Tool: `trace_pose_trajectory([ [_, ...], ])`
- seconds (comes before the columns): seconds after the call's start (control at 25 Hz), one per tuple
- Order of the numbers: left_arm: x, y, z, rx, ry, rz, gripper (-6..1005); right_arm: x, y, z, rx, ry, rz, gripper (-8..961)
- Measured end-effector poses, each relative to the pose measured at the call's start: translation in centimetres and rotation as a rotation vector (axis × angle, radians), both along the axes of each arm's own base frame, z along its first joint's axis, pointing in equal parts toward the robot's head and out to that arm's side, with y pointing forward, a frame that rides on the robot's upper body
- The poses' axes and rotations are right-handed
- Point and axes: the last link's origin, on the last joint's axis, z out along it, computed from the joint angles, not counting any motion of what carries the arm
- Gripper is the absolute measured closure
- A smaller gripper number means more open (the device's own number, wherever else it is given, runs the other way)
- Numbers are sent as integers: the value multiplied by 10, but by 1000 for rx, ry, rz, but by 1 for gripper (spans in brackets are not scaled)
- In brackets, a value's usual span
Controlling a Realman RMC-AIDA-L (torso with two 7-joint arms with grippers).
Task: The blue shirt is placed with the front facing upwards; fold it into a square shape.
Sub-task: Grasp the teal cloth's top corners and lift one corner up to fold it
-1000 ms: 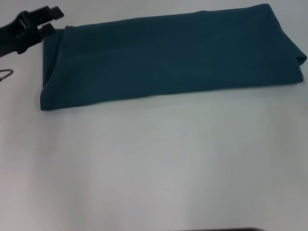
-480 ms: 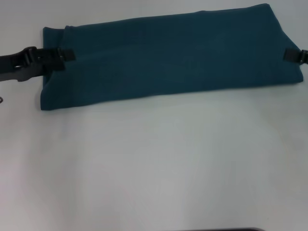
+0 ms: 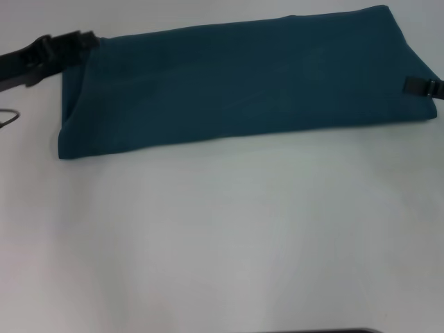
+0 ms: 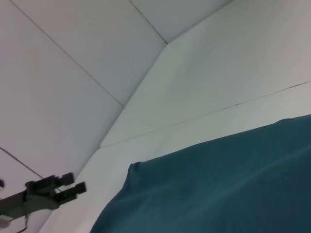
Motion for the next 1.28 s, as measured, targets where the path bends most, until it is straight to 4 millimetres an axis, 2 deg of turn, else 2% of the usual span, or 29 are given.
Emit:
trace_pose_trajectory([
  [0.12,5,12,-12,86,102,-41,402,0,0,-2,-3,6,-1,30],
  [0.28,10,25,-30,101,201,-84,401,0,0,-2,-2,8,-4,30],
  [0.52,7,31,-28,140,220,-54,401,1,-2,-2,-3,14,-8,30],
  [0.76,0,21,-17,90,147,-29,401,2,-3,-4,-13,21,-13,31],
  [0.92,-3,10,-7,-25,25,20,402,2,-3,-2,-13,20,-17,31],
  [1.08,-6,1,-16,-108,-97,160,402,3,-3,-2,-11,19,-18,31],
  [1.28,-10,0,-26,-90,-172,271,402,2,-1,-2,-8,17,-18,31],
])
